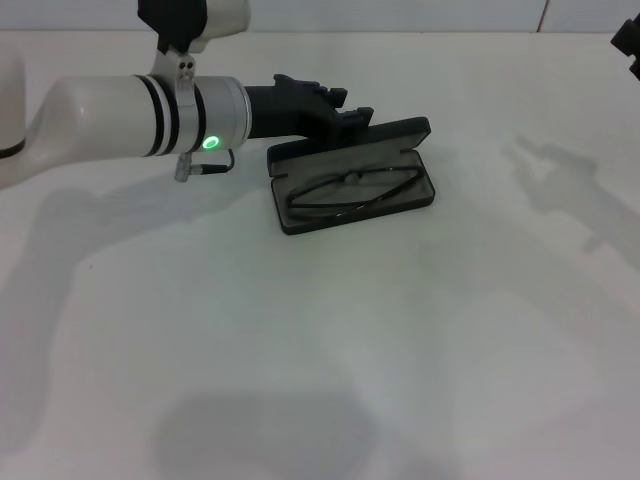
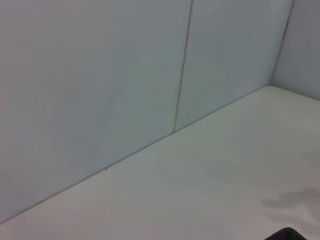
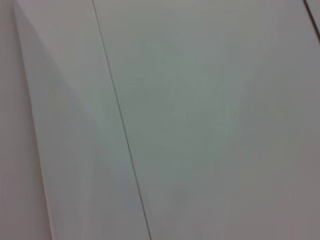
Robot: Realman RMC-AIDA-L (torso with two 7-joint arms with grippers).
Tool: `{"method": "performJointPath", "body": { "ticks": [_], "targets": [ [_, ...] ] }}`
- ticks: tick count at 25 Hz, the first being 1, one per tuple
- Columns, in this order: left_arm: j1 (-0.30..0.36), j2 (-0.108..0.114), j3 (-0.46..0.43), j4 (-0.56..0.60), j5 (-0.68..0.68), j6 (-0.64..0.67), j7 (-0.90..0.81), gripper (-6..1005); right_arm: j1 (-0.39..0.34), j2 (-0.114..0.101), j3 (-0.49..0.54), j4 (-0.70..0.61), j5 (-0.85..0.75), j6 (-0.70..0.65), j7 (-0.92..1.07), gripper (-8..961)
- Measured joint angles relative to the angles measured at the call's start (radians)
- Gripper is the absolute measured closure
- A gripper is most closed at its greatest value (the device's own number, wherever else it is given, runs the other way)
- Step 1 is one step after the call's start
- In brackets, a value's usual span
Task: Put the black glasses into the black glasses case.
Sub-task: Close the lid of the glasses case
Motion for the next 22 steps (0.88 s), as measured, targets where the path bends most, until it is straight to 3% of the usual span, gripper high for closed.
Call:
{"method": "performJointPath", "body": {
  "ticks": [5, 10, 14, 17, 20, 22],
  "targets": [
    [0.002, 0.0, 0.047, 0.001, 0.003, 0.004, 0.006, 492, 0.0, 0.004, -0.001, -0.01, 0.0, 0.014, 0.0, 744],
    [0.026, -0.005, 0.178, 0.002, 0.003, -0.005, 0.037, 490, 0.0, 0.008, -0.001, -0.012, 0.0, 0.041, -0.002, 744],
    [0.051, -0.012, 0.195, 0.007, -0.057, 0.004, 0.11, 488, 0.002, 0.012, -0.005, -0.017, -0.001, 0.048, -0.008, 744],
    [0.102, -0.005, 0.19, 0.042, -0.2, 0.095, 0.215, 487, 0.003, 0.015, -0.026, -0.046, -0.037, 0.047, -0.009, 743],
    [0.176, 0.012, 0.188, 0.102, -0.317, 0.272, 0.322, 485, 0.012, 0.019, -0.046, -0.096, -0.145, 0.039, 0.004, 743],
    [0.229, 0.035, 0.187, 0.154, -0.326, 0.434, 0.364, 485, 0.028, 0.02, -0.054, -0.12, -0.238, 0.015, 0.012, 743]
  ]
}}
